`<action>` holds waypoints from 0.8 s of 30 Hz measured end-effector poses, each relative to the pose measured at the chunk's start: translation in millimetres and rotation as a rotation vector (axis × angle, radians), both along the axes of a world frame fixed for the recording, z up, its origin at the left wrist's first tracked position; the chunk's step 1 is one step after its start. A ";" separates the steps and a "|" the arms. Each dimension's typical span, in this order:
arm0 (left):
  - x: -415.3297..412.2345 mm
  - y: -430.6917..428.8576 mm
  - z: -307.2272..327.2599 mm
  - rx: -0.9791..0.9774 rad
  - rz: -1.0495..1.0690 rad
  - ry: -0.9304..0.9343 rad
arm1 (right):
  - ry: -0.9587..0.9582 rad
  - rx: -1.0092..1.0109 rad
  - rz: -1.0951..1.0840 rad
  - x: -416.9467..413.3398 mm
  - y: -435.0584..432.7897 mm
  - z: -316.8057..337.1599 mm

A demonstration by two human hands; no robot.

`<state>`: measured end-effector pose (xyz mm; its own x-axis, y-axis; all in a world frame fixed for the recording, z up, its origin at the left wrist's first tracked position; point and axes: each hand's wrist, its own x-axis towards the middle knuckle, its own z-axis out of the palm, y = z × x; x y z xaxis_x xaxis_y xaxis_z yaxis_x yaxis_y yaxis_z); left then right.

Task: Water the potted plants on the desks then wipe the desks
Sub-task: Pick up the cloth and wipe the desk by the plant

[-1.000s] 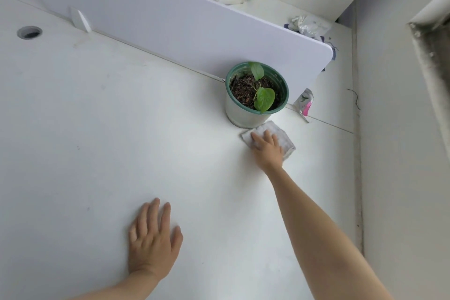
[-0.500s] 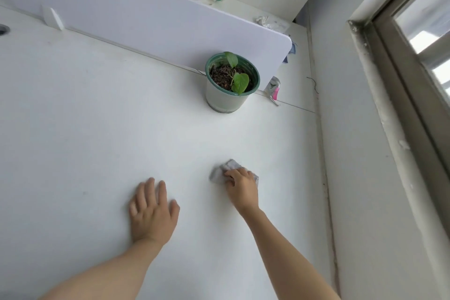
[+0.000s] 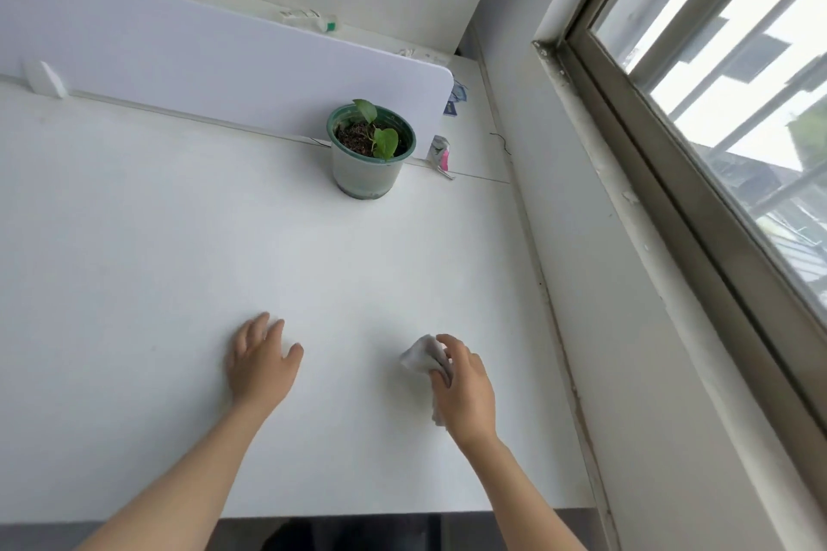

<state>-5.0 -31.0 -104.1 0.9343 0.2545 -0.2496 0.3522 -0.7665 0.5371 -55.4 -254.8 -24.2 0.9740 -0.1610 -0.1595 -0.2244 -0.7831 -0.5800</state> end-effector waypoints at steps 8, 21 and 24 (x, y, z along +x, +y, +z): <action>-94.4 36.9 61.5 -0.504 0.157 -0.010 | -0.146 0.044 0.149 -38.2 17.6 -2.4; -267.8 22.4 44.3 -0.460 0.419 0.079 | -0.432 -0.002 0.697 -137.3 79.1 -29.1; -311.9 23.7 32.7 -0.430 0.441 0.170 | -0.340 -0.003 0.798 -163.8 90.7 -41.6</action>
<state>-316.9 -7.3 -71.3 0.7028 0.4502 -0.5507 0.6929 -0.2582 0.6732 -219.2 -164.1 -65.8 0.7904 0.5912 0.1605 0.5784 -0.6340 -0.5134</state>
